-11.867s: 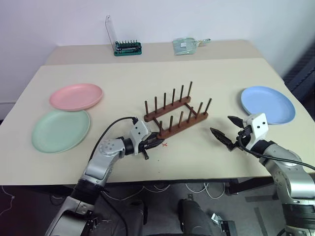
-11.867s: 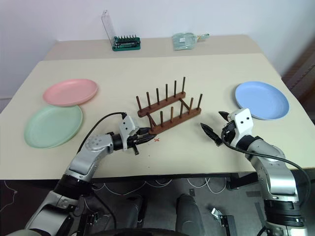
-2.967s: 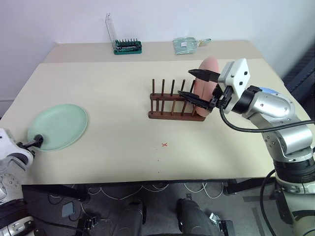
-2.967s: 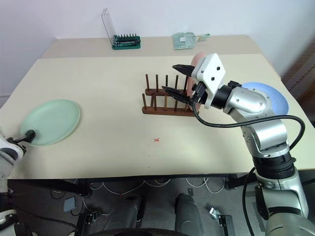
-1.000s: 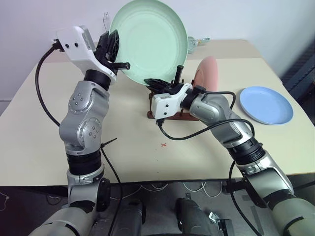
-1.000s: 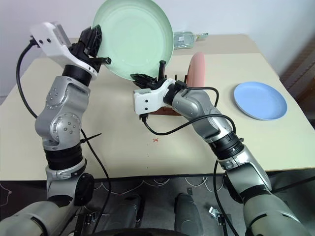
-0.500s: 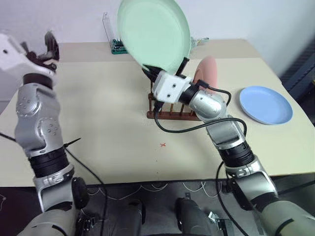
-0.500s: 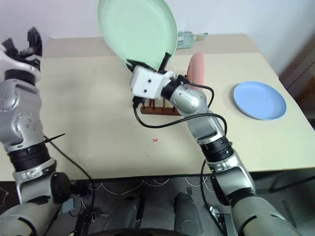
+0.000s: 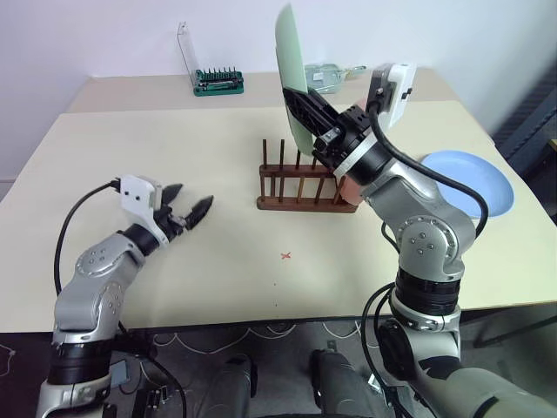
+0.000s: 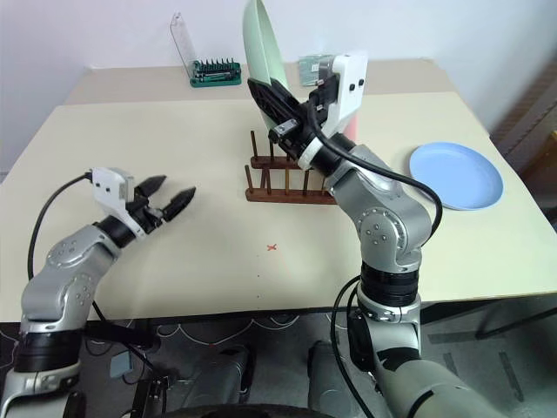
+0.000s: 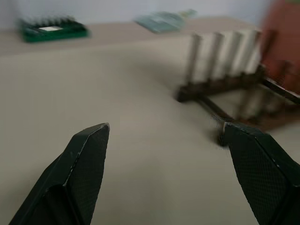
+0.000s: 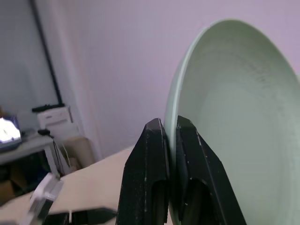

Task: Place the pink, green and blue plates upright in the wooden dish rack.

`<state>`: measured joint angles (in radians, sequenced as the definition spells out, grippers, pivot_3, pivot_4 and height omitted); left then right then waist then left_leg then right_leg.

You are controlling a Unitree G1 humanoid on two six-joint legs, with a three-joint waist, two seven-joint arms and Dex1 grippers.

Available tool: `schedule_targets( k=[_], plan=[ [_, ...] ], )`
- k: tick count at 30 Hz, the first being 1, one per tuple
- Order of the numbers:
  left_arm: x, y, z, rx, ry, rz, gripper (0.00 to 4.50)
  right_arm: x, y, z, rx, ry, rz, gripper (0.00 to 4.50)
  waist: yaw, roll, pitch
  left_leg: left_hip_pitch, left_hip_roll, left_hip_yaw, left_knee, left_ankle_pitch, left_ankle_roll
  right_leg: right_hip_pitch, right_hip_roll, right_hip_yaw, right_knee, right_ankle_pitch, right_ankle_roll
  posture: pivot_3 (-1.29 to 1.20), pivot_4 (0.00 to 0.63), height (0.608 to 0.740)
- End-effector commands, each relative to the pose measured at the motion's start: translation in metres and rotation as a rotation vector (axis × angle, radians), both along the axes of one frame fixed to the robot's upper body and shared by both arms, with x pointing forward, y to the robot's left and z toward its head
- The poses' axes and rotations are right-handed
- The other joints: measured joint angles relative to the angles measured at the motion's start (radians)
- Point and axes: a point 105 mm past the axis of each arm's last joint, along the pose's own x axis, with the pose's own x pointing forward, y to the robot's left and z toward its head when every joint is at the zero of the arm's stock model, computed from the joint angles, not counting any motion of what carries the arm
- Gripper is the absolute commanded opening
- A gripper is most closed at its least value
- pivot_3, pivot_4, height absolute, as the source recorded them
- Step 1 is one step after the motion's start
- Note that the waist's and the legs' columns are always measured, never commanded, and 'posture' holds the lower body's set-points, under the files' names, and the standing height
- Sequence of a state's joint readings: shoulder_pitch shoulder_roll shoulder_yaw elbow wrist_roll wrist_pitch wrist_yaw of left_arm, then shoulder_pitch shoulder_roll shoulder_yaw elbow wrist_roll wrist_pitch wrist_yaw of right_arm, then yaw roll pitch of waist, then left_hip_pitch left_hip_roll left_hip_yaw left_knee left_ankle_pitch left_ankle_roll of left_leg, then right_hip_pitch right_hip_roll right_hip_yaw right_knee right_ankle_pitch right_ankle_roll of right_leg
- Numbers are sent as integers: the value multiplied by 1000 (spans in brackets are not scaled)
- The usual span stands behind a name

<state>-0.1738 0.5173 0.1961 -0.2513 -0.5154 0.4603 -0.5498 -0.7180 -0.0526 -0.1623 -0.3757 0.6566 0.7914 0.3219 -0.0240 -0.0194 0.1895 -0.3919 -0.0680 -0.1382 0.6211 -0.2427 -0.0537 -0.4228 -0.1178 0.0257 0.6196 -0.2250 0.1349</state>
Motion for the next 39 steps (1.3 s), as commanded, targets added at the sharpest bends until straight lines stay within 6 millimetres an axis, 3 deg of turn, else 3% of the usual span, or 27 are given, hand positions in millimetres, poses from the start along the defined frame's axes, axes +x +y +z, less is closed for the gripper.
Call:
schedule_targets(
  k=[1, 12, 21, 25, 29, 39],
  plan=[
    [-15, -22, 1, -3, 17, -142, 3998, -6, -5, 5, 74, 43, 12, 0, 3, 2, 0, 0, 0, 0, 0, 0, 0, 0, 0, 0, 0, 0, 0, 0, 150, 740],
    [-21, -32, -6, 14, 50, -192, 3998, 22, -25, -16, 165, 254, -94, 0, 3, 2, 0, 0, 0, 1, 0, 0, 0, 0, 0, 0, 0, 0, 0, 0, 150, 740],
    [-23, -39, -7, 16, 47, -201, 3998, 33, -29, -31, 191, 380, -130, 0, 3, 2, 0, 0, 0, 1, 0, 0, 0, 0, 0, 0, 0, 0, 0, 0, 150, 740],
    [-22, -40, -7, 17, 46, -200, 4071, 33, -29, -31, 184, 382, -134, 1524, 3, 2, 0, 0, 0, 1, 0, 0, 0, 0, 0, 0, 0, 0, 0, 0, 150, 740],
    [-21, -43, -8, 16, 47, -209, 4071, 31, -27, -28, 135, 343, -144, 3483, 3, 2, 0, 0, 0, 1, 0, 0, 0, 0, 0, 0, 0, 0, 0, 0, 150, 740],
    [-21, -44, -10, 16, 49, -216, 4071, 12, -18, 8, -12, 113, -99, 3483, 3, 2, 0, 0, 0, 1, 0, 0, 0, 0, 1, 0, -1, 0, 0, 0, 150, 740]
  ],
)
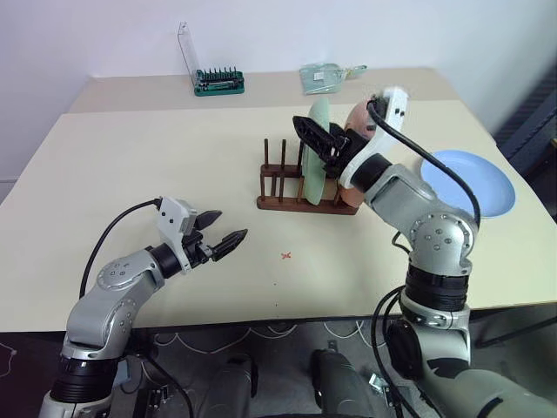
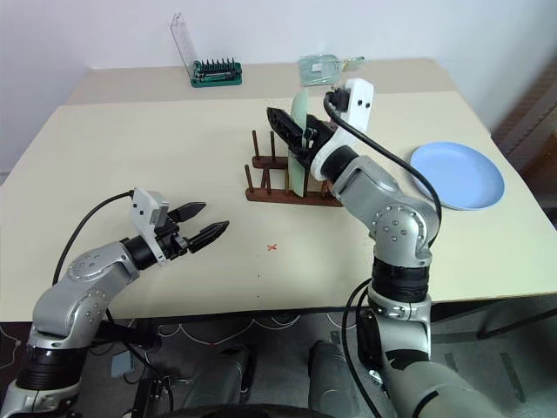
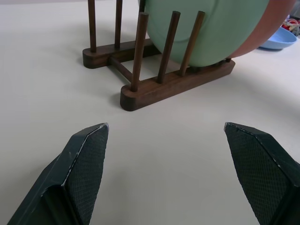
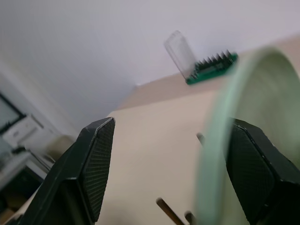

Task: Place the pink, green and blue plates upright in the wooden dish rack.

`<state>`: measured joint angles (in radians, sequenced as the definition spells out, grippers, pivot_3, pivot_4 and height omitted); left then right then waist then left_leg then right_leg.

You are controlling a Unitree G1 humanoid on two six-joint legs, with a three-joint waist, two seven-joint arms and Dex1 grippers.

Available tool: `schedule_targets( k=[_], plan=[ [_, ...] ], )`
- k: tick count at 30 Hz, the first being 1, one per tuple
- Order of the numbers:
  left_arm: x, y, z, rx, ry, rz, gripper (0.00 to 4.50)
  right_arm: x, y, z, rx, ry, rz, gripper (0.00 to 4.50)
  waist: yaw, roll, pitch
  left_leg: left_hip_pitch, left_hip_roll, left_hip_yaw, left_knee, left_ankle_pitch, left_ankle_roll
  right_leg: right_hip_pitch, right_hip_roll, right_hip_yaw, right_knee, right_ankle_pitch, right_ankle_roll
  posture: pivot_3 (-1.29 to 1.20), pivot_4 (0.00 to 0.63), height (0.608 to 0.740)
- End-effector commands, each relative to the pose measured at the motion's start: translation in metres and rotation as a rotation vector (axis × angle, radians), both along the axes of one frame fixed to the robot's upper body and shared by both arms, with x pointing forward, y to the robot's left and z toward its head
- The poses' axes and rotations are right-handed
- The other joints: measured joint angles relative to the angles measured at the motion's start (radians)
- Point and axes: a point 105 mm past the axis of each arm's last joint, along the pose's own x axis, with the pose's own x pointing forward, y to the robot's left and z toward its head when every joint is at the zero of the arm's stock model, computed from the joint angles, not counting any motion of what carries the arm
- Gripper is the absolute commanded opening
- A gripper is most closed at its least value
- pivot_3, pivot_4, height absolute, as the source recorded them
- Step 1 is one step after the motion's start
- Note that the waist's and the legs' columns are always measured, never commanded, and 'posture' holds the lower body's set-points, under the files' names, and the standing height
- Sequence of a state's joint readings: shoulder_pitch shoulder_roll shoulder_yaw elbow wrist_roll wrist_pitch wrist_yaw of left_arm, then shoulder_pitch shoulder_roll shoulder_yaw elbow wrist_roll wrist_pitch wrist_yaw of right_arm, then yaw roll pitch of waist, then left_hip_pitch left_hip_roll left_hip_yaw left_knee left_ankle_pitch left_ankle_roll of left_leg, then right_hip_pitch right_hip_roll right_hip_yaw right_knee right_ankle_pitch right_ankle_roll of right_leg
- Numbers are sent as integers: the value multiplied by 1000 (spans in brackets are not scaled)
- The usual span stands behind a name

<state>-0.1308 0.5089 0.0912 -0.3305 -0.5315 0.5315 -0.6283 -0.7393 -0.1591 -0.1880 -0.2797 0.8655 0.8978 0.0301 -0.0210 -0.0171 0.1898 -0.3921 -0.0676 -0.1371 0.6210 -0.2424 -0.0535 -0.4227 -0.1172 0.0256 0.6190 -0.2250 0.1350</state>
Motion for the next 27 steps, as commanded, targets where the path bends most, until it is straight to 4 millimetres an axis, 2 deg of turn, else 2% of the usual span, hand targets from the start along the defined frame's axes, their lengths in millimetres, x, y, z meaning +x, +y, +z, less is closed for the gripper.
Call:
schedule_targets(
  k=[1, 5, 7, 13, 18, 21, 23, 25, 27],
  plan=[
    [-1, -4, 10, 2, -47, -16, 4071, -19, 6, 37, -40, -182, 42, 3483, 0, 0, 0, 0, 0, 0, 0, 0, 0, 0, 0, 0, 0, 0, 0, 0, 150, 740],
    [-1, -4, 9, 0, -45, -17, 4071, -30, -4, 64, -162, -341, 24, 3483, 1, 0, 0, -1, 0, 0, 0, 0, 0, 0, 0, 0, -1, 0, 0, 0, 150, 740],
    [-1, -4, 8, 0, -43, -18, 4071, -34, -12, 74, -124, -351, 47, 3483, 2, 0, 0, -1, 0, 0, 0, 0, 0, 0, 0, 0, -1, 0, 0, 0, 150, 740],
    [2, -7, 7, -3, -43, -25, 4071, -30, -12, 60, -190, -330, 14, 3483, 2, 0, 0, 0, 0, 0, 0, 0, 0, 1, 0, 0, -2, 0, 0, 0, 150, 740],
    [2, -8, 7, -3, -48, -32, 4071, -35, -21, 69, -230, -412, -10, 3483, 4, 0, 0, -1, 0, 0, 0, 0, 0, 1, 0, 0, -2, 0, 0, 0, 150, 740],
    [2, -9, 7, -4, -47, -35, 4071, -43, -46, 86, -309, -523, -56, 3483, 7, 0, 0, -1, 0, 0, 0, 0, 0, 1, 0, 0, -3, 0, 0, 0, 150, 740],
    [1, -9, 6, 3, -46, -43, 4071, -48, -72, 91, -403, -561, -95, 3483, 11, 0, 0, -2, 0, 0, 1, 0, 0, 2, 0, -1, -4, 0, 0, 0, 150, 740],
    [-1, -9, 4, 17, -43, -58, 4071, -50, -99, 85, -515, -543, -130, 3483, 13, 0, 0, -2, 0, 0, 1, -1, 2, 3, 0, -1, -6, 0, 0, 0, 150, 740],
    [-4, -10, 3, 25, -41, -75, 4071, -52, -121, 70, -652, -493, -147, 3483, 11, 0, 0, -2, 0, 1, 2, -2, 3, 5, 0, -1, -7, 0, 1, 0, 150, 740]
  ],
)
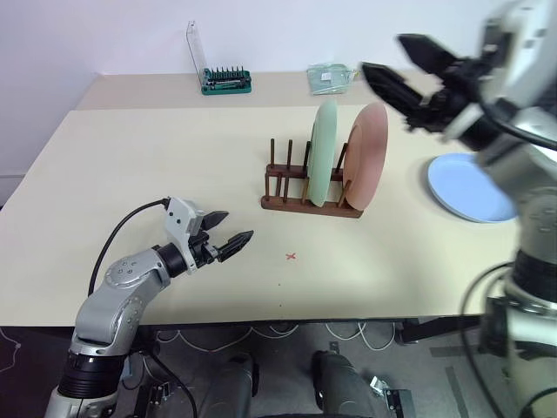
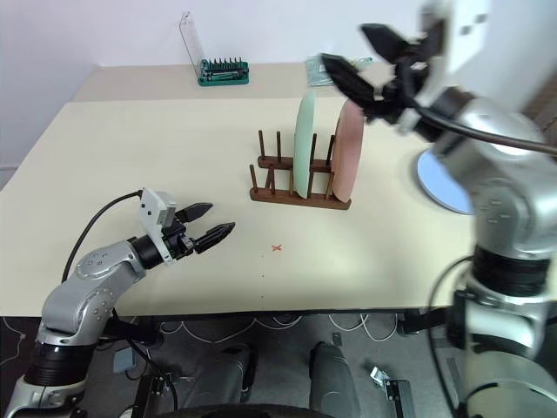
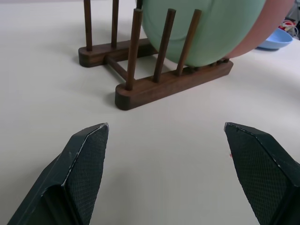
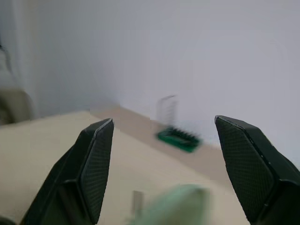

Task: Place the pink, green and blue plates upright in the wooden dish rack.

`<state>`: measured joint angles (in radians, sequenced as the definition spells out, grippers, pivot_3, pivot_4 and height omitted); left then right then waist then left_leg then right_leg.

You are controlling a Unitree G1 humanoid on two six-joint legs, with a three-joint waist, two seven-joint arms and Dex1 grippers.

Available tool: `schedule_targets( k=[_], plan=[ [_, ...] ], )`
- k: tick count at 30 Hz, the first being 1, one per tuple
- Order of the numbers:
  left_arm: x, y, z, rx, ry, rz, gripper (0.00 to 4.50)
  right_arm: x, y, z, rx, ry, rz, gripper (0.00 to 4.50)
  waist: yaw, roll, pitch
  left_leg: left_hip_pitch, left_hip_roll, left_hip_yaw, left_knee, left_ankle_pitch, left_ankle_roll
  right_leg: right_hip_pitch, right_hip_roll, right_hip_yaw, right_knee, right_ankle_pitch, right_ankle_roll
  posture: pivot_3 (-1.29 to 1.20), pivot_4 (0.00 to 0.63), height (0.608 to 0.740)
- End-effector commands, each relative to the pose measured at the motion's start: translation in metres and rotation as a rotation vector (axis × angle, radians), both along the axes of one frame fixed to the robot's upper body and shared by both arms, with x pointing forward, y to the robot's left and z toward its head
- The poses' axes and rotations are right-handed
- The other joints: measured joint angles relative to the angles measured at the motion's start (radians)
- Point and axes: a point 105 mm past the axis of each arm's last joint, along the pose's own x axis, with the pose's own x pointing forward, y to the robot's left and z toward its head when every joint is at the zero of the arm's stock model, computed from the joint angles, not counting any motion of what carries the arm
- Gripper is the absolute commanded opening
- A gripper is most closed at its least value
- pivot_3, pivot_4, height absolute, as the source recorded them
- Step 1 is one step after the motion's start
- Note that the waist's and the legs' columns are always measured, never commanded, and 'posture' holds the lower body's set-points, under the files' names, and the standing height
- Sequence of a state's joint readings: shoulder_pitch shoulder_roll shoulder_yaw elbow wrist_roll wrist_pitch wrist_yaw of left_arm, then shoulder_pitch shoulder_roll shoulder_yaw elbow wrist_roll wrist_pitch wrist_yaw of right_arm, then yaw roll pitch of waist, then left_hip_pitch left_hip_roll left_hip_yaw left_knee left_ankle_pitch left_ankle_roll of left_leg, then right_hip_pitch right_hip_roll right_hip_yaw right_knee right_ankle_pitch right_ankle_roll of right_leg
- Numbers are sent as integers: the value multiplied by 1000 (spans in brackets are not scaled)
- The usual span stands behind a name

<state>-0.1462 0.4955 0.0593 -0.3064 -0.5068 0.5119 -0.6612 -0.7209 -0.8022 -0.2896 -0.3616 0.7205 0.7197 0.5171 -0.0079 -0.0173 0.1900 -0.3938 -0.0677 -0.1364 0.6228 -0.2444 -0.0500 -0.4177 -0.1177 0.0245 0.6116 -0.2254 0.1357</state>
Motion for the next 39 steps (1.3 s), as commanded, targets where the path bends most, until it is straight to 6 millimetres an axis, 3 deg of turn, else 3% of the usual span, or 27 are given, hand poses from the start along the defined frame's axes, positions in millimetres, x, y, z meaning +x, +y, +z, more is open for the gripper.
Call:
schedule_targets(
  k=[1, 8, 12, 15, 20, 23, 28, 32, 33, 35, 36, 38, 39],
  plan=[
    [-5, -1, 7, 22, -43, -41, 4071, -9, -32, -14, -153, 25, -61, 3483, -3, 0, 0, 0, 0, 0, 0, 0, 1, 0, 0, 0, 0, 0, 0, 0, 150, 740],
    [-12, -10, 4, 60, -43, -140, 4071, 22, -118, -118, -455, 335, -431, 3483, -9, 1, 0, 3, 2, 5, 2, 0, 1, 1, 0, 1, 1, -2, -3, 0, 150, 740],
    [-9, -12, 3, 62, -42, -136, 4071, 36, -151, -161, -620, 395, -583, 3483, -6, 2, 1, 2, 2, 5, 4, -1, 1, 2, 0, 1, 1, -1, -3, 0, 150, 740],
    [-9, -12, 3, 65, -43, -137, 4071, 46, -172, -184, -677, 433, -661, 3483, -7, 3, 1, 2, 2, 5, 4, -1, 1, 2, 0, 1, 1, -1, -2, 0, 150, 740],
    [-10, -11, 2, 72, -45, -131, 4071, 51, -188, -211, -761, 480, -692, 3483, -9, 3, 1, 2, 2, 5, 4, 0, 1, 2, 0, 1, 1, 0, 0, 0, 150, 740],
    [-10, -8, 2, 79, -47, -116, 4071, 54, -196, -216, -749, 491, -722, 2585, -8, 3, 1, 3, 2, 4, 5, 0, 1, 4, 0, 1, 0, 0, 0, 0, 150, 740],
    [-13, -6, 0, 82, -44, -109, 4071, 58, -190, -211, -739, 444, -719, 19, -7, 4, 1, 3, 1, 4, 5, -1, 1, 4, 0, 2, 0, 0, 0, 0, 150, 740],
    [-13, -5, 0, 85, -43, -107, 4071, 60, -190, -191, -776, 358, -759, 19, -7, 4, 1, 3, 1, 4, 5, -1, 1, 4, 0, 2, 0, 0, 0, 0, 150, 740],
    [-12, -5, 0, 86, -43, -106, 4071, 63, -189, -174, -771, 302, -789, 19, -7, 4, 1, 3, 1, 4, 5, -1, 1, 4, 0, 2, 0, 0, 0, 0, 150, 740],
    [-12, -5, -1, 87, -41, -107, 4071, 69, -178, -121, -693, 139, -843, 19, -11, 7, 2, 3, 1, 4, 5, -1, 1, 4, 0, 2, 1, 0, 0, 0, 150, 740],
    [-12, -5, -1, 88, -41, -108, 4071, 71, -165, -94, -648, 43, -838, 19, -13, 9, 2, 3, 1, 4, 5, -1, 1, 3, 0, 2, 1, 0, 0, 0, 150, 740],
    [-12, -6, -1, 89, -40, -110, 4071, 69, -143, -60, -588, -77, -801, 19, -16, 12, 2, 3, 1, 5, 5, -1, 1, 2, 0, 3, 2, 0, 0, 0, 150, 740],
    [-11, -6, -1, 89, -39, -112, 4071, 67, -120, -34, -532, -174, -742, 19, -15, 12, 2, 3, 2, 5, 4, -1, 1, 2, 0, 3, 2, 0, 0, 0, 150, 740]
  ],
)
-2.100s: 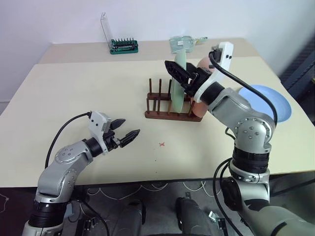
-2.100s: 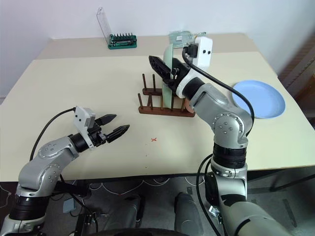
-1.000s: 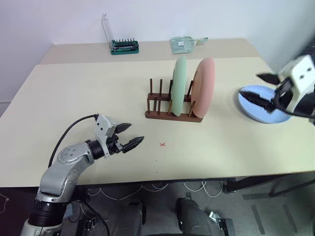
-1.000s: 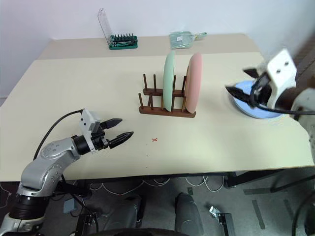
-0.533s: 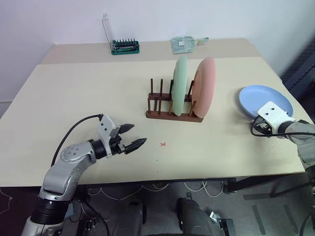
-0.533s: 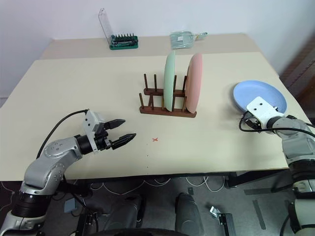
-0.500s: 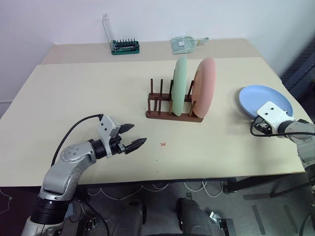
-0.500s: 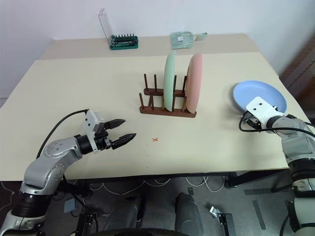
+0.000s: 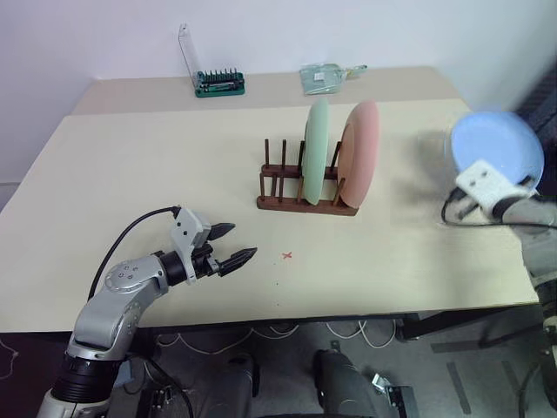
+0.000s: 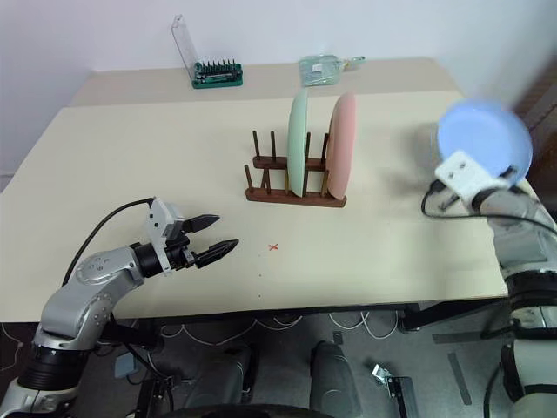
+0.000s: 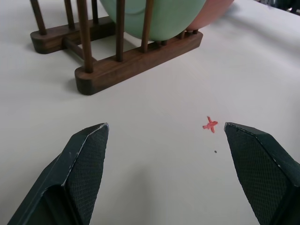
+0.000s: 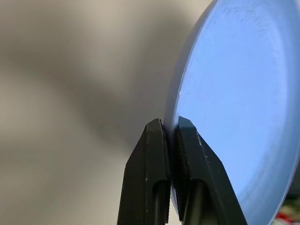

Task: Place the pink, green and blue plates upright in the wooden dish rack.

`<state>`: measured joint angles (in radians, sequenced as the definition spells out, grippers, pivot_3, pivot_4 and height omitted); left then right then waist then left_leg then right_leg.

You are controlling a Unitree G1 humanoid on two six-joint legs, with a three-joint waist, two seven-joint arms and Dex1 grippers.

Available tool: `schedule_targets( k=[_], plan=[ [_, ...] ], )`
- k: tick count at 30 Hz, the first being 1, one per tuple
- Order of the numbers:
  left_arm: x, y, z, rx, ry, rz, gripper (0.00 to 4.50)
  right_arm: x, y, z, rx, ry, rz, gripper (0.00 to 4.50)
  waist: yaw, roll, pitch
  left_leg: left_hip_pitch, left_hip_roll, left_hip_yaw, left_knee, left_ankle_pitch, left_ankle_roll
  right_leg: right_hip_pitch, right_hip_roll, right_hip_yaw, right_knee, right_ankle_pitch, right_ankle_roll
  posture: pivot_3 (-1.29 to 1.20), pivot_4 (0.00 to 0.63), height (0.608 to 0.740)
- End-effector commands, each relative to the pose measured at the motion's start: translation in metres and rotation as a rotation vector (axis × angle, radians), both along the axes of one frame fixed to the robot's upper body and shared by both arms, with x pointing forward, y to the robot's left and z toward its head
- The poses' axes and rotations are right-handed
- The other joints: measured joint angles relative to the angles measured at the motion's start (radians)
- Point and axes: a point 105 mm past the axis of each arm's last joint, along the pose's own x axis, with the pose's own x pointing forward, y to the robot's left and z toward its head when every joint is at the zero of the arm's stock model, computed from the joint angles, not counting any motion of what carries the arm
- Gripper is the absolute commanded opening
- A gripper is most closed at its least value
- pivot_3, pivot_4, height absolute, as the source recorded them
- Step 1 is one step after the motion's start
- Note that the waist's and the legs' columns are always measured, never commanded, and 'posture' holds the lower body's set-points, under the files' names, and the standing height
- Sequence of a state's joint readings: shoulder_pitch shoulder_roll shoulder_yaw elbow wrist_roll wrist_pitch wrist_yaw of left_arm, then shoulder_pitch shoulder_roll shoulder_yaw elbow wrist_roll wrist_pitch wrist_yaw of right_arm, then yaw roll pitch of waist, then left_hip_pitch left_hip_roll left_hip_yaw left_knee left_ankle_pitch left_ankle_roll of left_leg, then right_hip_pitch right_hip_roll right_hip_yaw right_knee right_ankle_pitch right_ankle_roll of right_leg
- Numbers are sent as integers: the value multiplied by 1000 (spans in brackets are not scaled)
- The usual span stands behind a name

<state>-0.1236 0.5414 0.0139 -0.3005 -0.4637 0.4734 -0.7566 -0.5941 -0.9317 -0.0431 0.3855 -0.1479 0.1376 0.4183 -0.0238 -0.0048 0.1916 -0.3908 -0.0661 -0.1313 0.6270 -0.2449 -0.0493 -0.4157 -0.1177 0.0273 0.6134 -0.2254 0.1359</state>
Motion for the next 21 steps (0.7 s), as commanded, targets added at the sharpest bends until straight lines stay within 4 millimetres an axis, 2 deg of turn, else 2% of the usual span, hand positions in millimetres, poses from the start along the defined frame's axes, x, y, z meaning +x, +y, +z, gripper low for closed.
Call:
schedule_targets(
  k=[1, 2, 3, 5, 6, 8, 10, 12, 14, 16, 19, 21],
  plan=[
    [0, -1, 10, 11, -50, -12, 4071, -14, 67, 113, 38, -374, 255, 19, 0, 0, 0, 0, 1, 0, 0, 0, 0, 0, 1, 0, 0, 0, 0, 0, 150, 740],
    [1, -1, 10, 12, -50, -13, 4071, -21, 84, 130, 55, -429, 331, 19, 0, 0, 0, 0, 1, 0, 0, 0, 0, -1, 1, 0, 0, 0, 0, 0, 150, 740],
    [1, -1, 10, 13, -50, -14, 4071, -25, 93, 138, 64, -456, 371, 19, 2, 0, 0, 0, 1, 0, -1, 0, 0, -1, 1, 0, 0, 0, 0, 0, 150, 740],
    [2, 0, 11, 13, -51, -11, 4071, -42, 133, 160, 166, -523, 561, 19, 7, -4, -1, 0, 1, -2, 0, 0, 0, 0, 1, -1, 0, 0, 0, 0, 150, 740],
    [2, 0, 10, 14, -51, -10, 4071, -51, 155, 167, 264, -530, 671, 19, 9, -5, -1, 0, 1, -3, 0, 0, 0, 2, 1, -2, -1, 0, 0, 0, 150, 740],
    [2, 0, 10, 15, -51, -9, 4071, -61, 175, 172, 366, -513, 776, 19, 12, -5, -1, 0, 0, -3, 1, 0, 0, 2, 1, -2, -1, 0, 0, 0, 150, 740],
    [2, 0, 10, 12, -50, -5, 4071, -77, 220, 169, 569, -448, 982, 19, 13, -5, -1, -1, -1, -6, 2, 0, 0, 3, 0, -2, -1, 0, 0, 0, 150, 740],
    [2, 1, 9, 12, -51, 4, 4071, -87, 251, 165, 811, -366, 1118, 19, 7, -5, -1, -1, -1, -5, 1, 0, 0, 2, 0, -2, -1, 0, 0, 0, 150, 740],
    [3, 3, 9, 14, -53, 15, 4071, -86, 271, 156, 968, -284, 1139, 19, 3, -4, -1, 0, 0, -6, 0, 0, 0, -1, 1, -2, 2, 0, -1, 0, 150, 740],
    [3, 4, 9, 16, -55, 21, 4071, -88, 280, 152, 1015, -251, 1137, 19, 6, -4, -1, -1, 0, -6, 0, 0, 0, -3, 1, -2, 4, 0, -1, 0, 150, 740],
    [2, 8, 10, 17, -57, 37, 4071, -92, 309, 133, 1127, -112, 1149, 19, 9, -4, -1, -2, -1, -6, 0, 1, -1, -4, 1, -2, 4, 0, -1, 0, 150, 740],
    [1, 10, 8, 20, -55, 45, 4071, -88, 314, 120, 1195, -43, 1108, 19, 6, -4, -2, -2, -1, -5, -1, 1, -1, -4, 1, -2, 5, 0, -1, 0, 150, 740]
  ],
)
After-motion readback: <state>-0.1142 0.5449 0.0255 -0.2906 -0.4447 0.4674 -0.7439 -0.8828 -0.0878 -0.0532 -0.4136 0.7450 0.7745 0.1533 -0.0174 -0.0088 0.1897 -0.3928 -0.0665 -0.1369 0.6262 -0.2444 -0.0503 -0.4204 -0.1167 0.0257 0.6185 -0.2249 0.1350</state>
